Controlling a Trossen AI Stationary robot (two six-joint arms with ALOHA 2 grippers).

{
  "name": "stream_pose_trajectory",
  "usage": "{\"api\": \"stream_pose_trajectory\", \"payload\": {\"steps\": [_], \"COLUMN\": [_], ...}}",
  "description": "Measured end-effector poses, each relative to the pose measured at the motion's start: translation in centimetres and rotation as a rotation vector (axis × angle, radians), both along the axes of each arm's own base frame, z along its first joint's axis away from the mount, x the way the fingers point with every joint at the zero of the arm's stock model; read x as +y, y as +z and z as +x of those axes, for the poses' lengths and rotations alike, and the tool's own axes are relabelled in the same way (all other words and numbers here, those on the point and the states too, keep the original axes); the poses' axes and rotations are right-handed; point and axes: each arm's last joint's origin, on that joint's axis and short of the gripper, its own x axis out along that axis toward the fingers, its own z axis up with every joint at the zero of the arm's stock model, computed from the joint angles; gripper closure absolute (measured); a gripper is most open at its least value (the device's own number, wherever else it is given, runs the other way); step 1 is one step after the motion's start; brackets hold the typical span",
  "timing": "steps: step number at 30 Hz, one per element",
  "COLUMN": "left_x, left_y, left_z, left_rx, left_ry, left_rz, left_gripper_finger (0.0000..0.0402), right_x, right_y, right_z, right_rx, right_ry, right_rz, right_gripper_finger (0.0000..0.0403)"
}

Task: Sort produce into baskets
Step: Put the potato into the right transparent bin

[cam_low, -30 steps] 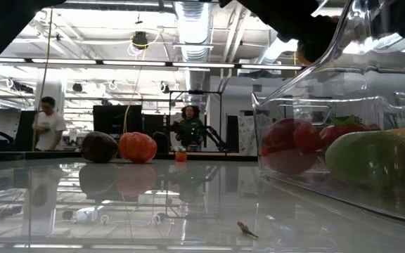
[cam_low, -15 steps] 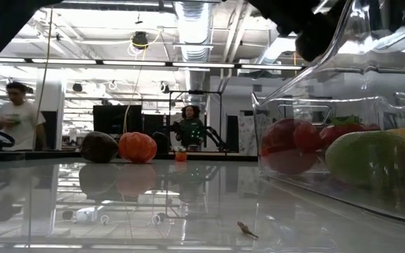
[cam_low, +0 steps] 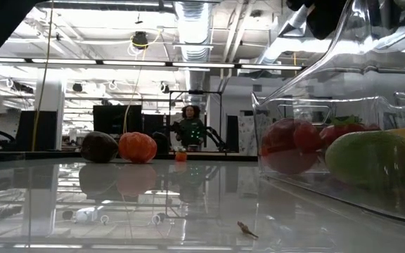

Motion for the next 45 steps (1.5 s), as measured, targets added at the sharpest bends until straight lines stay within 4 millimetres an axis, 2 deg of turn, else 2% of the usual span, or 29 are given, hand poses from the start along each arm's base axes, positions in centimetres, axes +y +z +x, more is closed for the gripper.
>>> {"api": "stream_pose_trajectory", "payload": {"steps": [5,9,15,18,24,33,38,45], "left_x": [-0.1,-0.1,-0.2,-0.6,-1.4,-1.3,-0.9,0.1], "left_y": [-0.1,-0.1,-0.4,-0.4,-0.7,-1.8,-2.0,-2.6], "left_z": [0.0,0.0,-0.1,-0.2,-0.4,-0.7,-2.4,-6.8], "left_rx": [-0.001,0.005,0.016,0.016,0.039,0.111,0.127,0.092], "left_ry": [-0.002,-0.011,-0.014,-0.018,-0.015,-0.012,-0.008,-0.002], "left_rz": [-0.014,-0.019,-0.059,-0.075,-0.075,-0.118,-0.138,-0.175], "left_gripper_finger": [0.0163,0.0143,0.0088,0.0078,0.0088,0.0123,0.0133,0.0137], "right_x": [0.1,0.1,0.1,0.1,-0.1,0.1,0.8,2.3], "right_y": [0.0,0.0,0.4,1.1,1.7,2.1,1.6,-0.8], "right_z": [0.0,0.0,0.0,-0.2,-1.0,-2.6,-3.5,-4.3], "right_rx": [0.004,0.005,0.02,0.041,0.142,0.294,0.414,0.599], "right_ry": [0.016,0.019,0.053,0.081,0.128,0.187,0.214,0.103], "right_rz": [0.017,0.019,0.042,0.069,0.186,0.33,0.483,0.651], "right_gripper_finger": [0.0072,0.011,0.0104,0.0101,0.0101,0.0101,0.01,0.0083]}}
